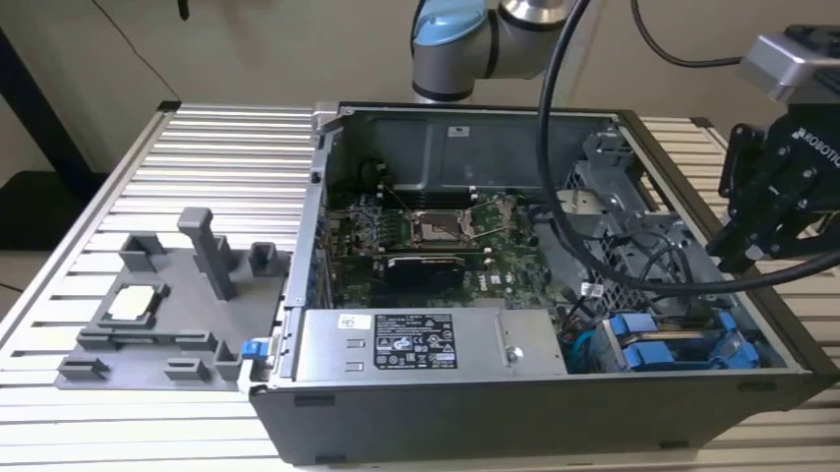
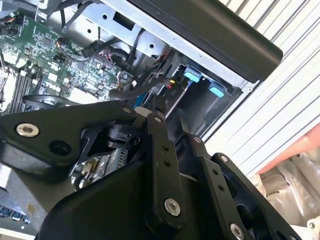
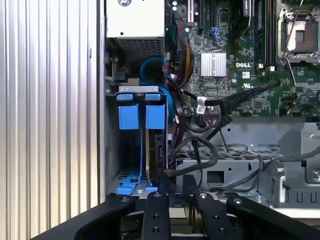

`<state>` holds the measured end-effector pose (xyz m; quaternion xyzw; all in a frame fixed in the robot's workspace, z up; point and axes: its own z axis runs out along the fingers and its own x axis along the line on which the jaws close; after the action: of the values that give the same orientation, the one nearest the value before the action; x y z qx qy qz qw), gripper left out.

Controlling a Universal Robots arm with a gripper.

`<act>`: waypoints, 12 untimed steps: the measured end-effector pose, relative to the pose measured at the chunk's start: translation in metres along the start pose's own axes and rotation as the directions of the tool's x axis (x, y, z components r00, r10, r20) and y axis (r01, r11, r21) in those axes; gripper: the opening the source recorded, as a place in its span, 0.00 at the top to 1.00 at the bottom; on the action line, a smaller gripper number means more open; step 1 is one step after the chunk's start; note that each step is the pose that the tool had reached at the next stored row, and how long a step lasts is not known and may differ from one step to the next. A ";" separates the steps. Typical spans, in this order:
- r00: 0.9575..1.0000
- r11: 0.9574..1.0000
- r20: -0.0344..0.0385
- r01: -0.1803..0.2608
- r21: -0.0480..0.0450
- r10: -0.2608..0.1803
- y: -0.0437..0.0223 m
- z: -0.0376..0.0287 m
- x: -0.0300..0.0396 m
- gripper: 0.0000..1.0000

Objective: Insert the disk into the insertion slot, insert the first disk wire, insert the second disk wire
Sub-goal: 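Insert the first disk wire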

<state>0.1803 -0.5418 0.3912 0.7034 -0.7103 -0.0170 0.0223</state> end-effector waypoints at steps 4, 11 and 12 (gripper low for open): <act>1.000 1.000 0.000 0.000 0.000 0.000 0.0002 0.0001 -0.0124 0.73; 1.000 1.000 0.000 0.000 0.000 0.000 0.0019 0.0003 -0.0256 0.73; 1.000 1.000 0.000 0.000 0.000 0.000 0.0029 0.0004 -0.0258 0.73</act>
<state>0.1776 -0.5160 0.3908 0.7034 -0.7102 -0.0170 0.0223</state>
